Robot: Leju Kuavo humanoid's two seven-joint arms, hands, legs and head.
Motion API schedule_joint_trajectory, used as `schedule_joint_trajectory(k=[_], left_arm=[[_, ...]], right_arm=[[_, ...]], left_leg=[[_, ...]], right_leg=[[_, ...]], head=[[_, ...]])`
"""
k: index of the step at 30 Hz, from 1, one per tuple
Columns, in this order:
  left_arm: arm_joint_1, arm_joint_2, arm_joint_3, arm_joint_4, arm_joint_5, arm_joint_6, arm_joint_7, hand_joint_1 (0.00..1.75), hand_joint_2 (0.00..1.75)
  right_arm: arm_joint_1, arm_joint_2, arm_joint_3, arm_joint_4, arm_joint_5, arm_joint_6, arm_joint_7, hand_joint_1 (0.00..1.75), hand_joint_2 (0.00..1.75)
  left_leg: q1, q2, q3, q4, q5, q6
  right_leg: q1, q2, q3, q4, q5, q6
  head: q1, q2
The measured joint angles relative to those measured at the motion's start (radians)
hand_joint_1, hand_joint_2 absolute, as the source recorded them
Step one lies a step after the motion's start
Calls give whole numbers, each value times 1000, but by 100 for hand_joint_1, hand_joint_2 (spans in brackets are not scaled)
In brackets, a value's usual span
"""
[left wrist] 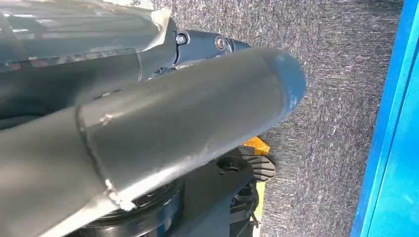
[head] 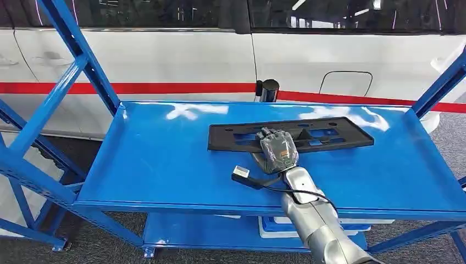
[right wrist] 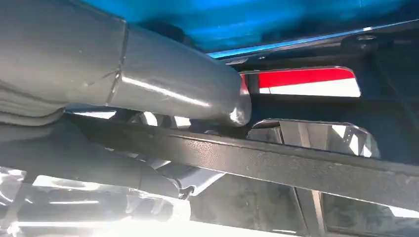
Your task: Take the parts from the cabinet and place them on the table.
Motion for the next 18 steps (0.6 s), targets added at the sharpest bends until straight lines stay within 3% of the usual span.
schedule_joint_trajectory(k=[1,2,13,18], left_arm=[[0,0,0,0,0,0,0,0,0],[0,0,0,0,0,0,0,0,175],[-6,0,-7,0,-24,7,0,0,175],[-4,1,-5,0,-19,27,-12,0,175]], right_arm=[[0,0,0,0,0,0,0,175,0],[0,0,0,0,0,0,0,175,0],[3,0,0,-3,-3,-2,2,175,0],[52,-3,-7,-95,3,-2,8,175,0]], left_leg=[[0,0,0,0,0,0],[0,0,0,0,0,0],[0,0,1,0,0,1],[0,-1,-1,0,0,1]], right_leg=[[0,0,0,0,0,0],[0,0,0,0,0,0],[0,0,1,0,0,0],[0,-1,1,0,0,0]], head=[[0,0],[0,0],[0,0],[0,0]])
